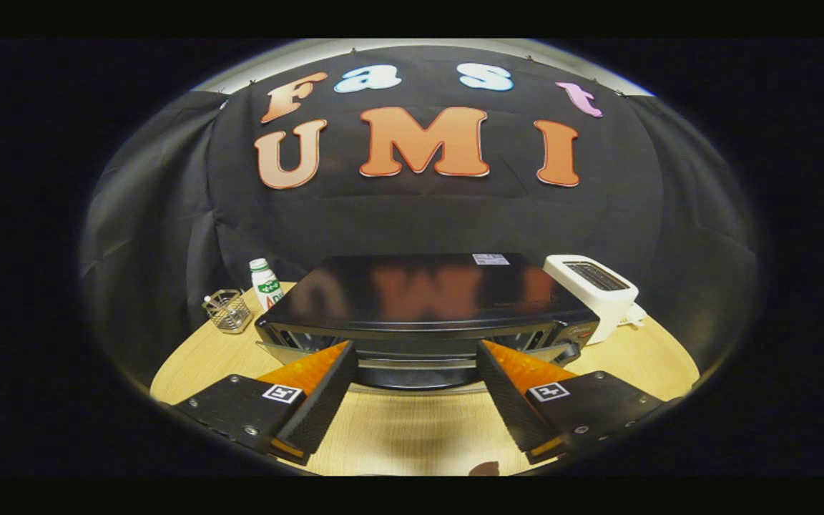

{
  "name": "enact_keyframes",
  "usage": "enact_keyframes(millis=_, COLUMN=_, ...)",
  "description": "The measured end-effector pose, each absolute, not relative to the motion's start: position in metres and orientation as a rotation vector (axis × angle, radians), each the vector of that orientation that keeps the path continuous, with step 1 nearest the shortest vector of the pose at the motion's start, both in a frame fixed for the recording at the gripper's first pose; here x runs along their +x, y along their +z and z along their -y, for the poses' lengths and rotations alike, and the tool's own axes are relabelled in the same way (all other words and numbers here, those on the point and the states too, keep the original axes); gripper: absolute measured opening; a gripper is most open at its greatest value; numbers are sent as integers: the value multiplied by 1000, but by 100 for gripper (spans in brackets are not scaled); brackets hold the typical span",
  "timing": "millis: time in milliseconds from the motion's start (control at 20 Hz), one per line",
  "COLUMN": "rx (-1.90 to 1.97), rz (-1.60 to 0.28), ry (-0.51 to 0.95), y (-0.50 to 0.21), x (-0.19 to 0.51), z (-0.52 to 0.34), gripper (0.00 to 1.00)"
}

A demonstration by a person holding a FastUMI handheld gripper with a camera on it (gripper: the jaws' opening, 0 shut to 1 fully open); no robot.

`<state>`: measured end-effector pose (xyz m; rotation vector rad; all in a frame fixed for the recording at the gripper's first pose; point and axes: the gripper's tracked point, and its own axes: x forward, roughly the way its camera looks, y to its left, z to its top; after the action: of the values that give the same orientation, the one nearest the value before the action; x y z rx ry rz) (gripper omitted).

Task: Open the toaster oven, put the food inside, and close the toaster oven door.

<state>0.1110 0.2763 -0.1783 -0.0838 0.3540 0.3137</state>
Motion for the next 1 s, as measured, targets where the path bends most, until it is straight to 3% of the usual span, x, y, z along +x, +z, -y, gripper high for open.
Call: enact_keyframes(millis=1000, rx=-72, rz=-337, ry=286, y=-248, x=23, z=-243, gripper=99)
